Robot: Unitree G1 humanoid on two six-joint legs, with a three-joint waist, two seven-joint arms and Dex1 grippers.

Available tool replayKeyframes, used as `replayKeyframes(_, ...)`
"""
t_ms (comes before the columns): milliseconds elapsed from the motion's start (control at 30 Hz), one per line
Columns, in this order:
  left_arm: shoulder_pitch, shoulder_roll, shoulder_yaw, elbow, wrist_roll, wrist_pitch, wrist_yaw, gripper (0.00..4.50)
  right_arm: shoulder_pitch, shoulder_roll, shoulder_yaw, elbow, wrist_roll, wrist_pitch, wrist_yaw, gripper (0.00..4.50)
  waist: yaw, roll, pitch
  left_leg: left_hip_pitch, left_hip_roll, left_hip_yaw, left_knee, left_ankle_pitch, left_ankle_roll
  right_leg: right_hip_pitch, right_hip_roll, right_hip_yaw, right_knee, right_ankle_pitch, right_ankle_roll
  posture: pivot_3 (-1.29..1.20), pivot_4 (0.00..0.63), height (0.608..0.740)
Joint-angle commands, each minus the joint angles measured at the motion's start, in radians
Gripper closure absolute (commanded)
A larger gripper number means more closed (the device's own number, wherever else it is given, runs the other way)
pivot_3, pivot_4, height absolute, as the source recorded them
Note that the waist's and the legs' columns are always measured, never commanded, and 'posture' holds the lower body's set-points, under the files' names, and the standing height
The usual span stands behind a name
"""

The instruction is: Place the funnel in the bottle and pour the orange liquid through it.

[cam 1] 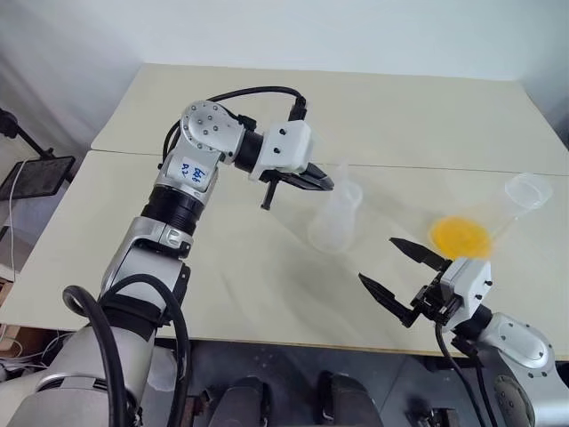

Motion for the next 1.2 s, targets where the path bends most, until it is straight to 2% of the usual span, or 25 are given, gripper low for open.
replayKeyframes(33,-0.047,-0.013,0.002,0.013,0.014,-0.014,0.007,4.47,-0.004,0.006,-0.005,-0.042,0.003,-0.026,-0.012,0.00,0.001,0.000,0.000,0.000,0.000,0.000,0.000,0.000,0.000,0.000,0.000,0.000,0.000,0.000,0.000,0.00,0.150,0.740)
replayKeyframes(167,-0.070,-0.043,0.020,0.029,-0.009,0.009,-0.001,3.54,-0.007,0.012,0.004,-0.037,-0.005,-0.033,-0.020,0.00,0.001,0.000,0.000,0.000,0.000,0.000,0.000,0.000,0.000,0.000,0.000,0.000,0.000,0.000,0.000,0.00,0.150,0.740)
replayKeyframes(533,-0.031,-0.067,0.088,-0.028,-0.092,0.067,-0.020,0.06,0.011,0.014,-0.003,-0.038,-0.016,-0.043,-0.031,0.00,0.000,0.000,0.000,0.000,0.000,0.000,0.000,0.000,0.000,0.000,0.000,0.000,0.000,0.000,0.000,0.00,0.150,0.740)
replayKeyframes(667,0.056,-0.053,0.168,-0.125,-0.202,0.192,-0.011,0.01,0.037,0.035,-0.043,-0.047,-0.009,-0.056,-0.068,0.00,-0.002,0.000,0.000,0.000,0.000,-0.001,0.000,0.000,0.000,0.000,0.000,0.000,0.001,0.000,0.000,0.00,0.150,0.740)
replayKeyframes(833,0.298,0.054,0.262,-0.283,-0.295,0.316,0.007,0.01,0.121,0.104,-0.170,-0.097,0.041,-0.068,-0.166,0.00,-0.007,0.002,-0.001,0.002,0.001,-0.001,-0.001,0.000,0.000,0.000,0.000,0.001,0.002,0.000,0.000,0.00,0.150,0.740)
replayKeyframes(1000,0.529,0.127,0.375,-0.392,-0.339,0.310,0.098,0.01,0.282,0.213,-0.323,-0.160,0.056,-0.124,-0.257,0.00,0.001,0.002,-0.001,0.002,0.001,-0.003,0.000,0.000,0.000,0.000,-0.001,0.004,0.004,0.000,0.000,0.00,0.150,0.740)
replayKeyframes(1100,0.611,0.151,0.418,-0.439,-0.365,0.341,0.146,0.01,0.351,0.277,-0.390,-0.160,0.049,-0.183,-0.289,0.00,0.004,0.002,-0.001,0.002,-0.001,-0.005,0.001,0.000,0.000,0.001,-0.002,0.008,0.003,0.000,0.000,0.00,0.150,0.740)
replayKeyframes(1200,0.746,0.188,0.447,-0.510,-0.373,0.380,0.179,0.01,0.493,0.369,-0.458,-0.106,0.070,-0.262,-0.265,0.00,0.001,0.004,-0.003,0.003,-0.001,-0.004,0.000,0.000,0.000,0.002,-0.002,0.009,0.002,0.000,0.000,0.00,0.150,0.740)
